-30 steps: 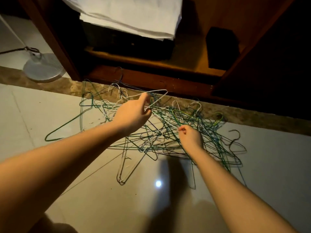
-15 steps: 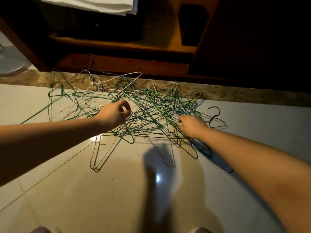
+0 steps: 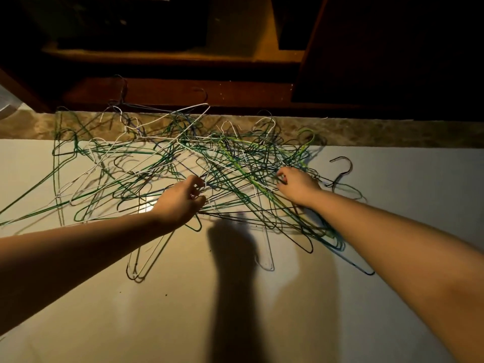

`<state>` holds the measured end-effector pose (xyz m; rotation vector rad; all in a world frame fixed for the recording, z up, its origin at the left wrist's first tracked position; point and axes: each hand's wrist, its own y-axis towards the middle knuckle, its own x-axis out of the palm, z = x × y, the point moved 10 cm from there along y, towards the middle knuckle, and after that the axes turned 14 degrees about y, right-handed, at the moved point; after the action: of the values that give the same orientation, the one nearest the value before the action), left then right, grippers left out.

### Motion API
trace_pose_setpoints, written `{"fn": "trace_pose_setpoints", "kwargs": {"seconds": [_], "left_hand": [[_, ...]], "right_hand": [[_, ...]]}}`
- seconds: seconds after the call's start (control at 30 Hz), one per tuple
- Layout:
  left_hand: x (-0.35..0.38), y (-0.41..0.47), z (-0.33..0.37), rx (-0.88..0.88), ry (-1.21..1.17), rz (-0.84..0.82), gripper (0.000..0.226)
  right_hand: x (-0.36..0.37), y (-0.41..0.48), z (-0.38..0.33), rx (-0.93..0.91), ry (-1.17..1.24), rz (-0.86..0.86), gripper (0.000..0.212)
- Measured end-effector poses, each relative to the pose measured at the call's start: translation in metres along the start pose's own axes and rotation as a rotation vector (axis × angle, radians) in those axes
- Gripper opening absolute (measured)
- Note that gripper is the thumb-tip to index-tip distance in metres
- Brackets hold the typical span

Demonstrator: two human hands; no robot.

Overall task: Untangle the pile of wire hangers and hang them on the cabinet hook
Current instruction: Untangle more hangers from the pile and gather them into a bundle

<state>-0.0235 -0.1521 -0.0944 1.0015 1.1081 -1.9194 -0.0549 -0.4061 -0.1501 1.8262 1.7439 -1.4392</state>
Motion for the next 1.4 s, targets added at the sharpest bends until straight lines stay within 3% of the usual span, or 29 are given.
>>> {"fn": "trace_pose_setpoints", "kwargs": {"seconds": [0.27,0.43,0.57,0.7,1.0,1.2,1.4], "left_hand": [[0.033,0.018,-0.021,-0.017,0.185,-0.044,0.053],[0.038,0.027,-0.031,-0.050,0.178,-0.082,0.057],[0.035,0.035,-0.033,-0.050,0.169,-0.073,0.055],[0.029,0.040,-0.027,-0.038,0.150,-0.033,0.055],[-0.015,0.030,0.006,0.006,-0.046,-0.018,0.051],[-0.044,-0.003,0.053,0.197,-0.089,-0.173,0.053],[-0.072,-0.033,0.020,0.024,-0.332,-0.192,0.045]], "right_hand": [[0.020,0.001,0.006,0.049,0.120,-0.036,0.017],[0.017,0.002,0.021,0.125,0.382,0.064,0.007],[-0.002,0.004,0.038,0.222,0.639,0.283,0.022],[-0.023,-0.004,0.021,0.106,0.599,0.364,0.014],[-0.049,-0.043,-0.034,-0.118,0.794,0.257,0.010],[-0.024,-0.093,-0.070,-0.057,0.856,0.043,0.031],[0.004,-0.142,-0.096,0.025,0.968,-0.022,0.030]]}}
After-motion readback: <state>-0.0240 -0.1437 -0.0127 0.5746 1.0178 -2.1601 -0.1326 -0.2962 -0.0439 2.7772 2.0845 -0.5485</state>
